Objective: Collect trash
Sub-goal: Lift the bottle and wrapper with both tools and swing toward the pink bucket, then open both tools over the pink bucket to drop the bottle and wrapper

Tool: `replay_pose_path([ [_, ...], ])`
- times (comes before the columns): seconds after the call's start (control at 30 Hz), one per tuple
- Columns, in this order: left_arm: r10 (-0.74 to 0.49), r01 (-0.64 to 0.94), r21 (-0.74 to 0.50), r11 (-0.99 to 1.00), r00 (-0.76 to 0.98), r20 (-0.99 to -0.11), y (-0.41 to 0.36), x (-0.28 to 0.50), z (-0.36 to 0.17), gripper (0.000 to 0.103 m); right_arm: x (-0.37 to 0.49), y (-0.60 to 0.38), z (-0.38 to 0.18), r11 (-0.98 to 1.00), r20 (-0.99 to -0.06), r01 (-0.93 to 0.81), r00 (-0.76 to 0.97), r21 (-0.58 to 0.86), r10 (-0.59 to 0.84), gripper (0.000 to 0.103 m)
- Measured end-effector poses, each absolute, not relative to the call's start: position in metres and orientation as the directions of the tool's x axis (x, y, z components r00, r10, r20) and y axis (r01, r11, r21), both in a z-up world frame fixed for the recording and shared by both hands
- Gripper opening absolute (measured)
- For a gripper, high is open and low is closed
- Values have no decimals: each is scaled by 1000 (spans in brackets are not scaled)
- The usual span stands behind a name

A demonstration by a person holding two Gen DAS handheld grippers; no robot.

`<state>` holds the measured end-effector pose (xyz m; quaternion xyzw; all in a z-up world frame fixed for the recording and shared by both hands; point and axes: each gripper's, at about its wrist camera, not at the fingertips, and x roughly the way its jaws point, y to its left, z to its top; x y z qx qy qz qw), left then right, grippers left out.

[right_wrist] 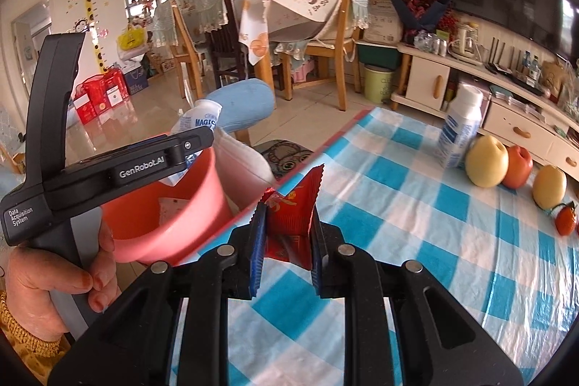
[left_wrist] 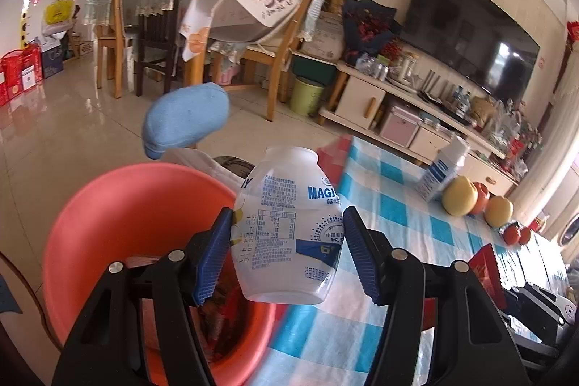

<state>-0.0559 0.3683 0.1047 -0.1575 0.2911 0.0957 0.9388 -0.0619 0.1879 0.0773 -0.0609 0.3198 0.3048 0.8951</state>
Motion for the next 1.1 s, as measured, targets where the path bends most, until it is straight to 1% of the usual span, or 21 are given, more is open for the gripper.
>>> replay_pose_path([
  [0.17,123,-322,-252,912,804,-582,389,-63,104,63,-64,207,82,788,-607,-612,600,72,521,22],
  [0.5,216,-414,-222,883,778,-590,425,-70,105,63,-68,249,86,742,-612,-668,565,54,553,22],
  [0.83,251,-498,-251,830,735,-630,469,-79,93,63,-66,299,84,686,-620,-725,512,61,595,22],
  [1.1,251,-534,-282,797,718,-649,490,-83,85,63,-66,333,68,645,-649,-762,463,57,604,22],
])
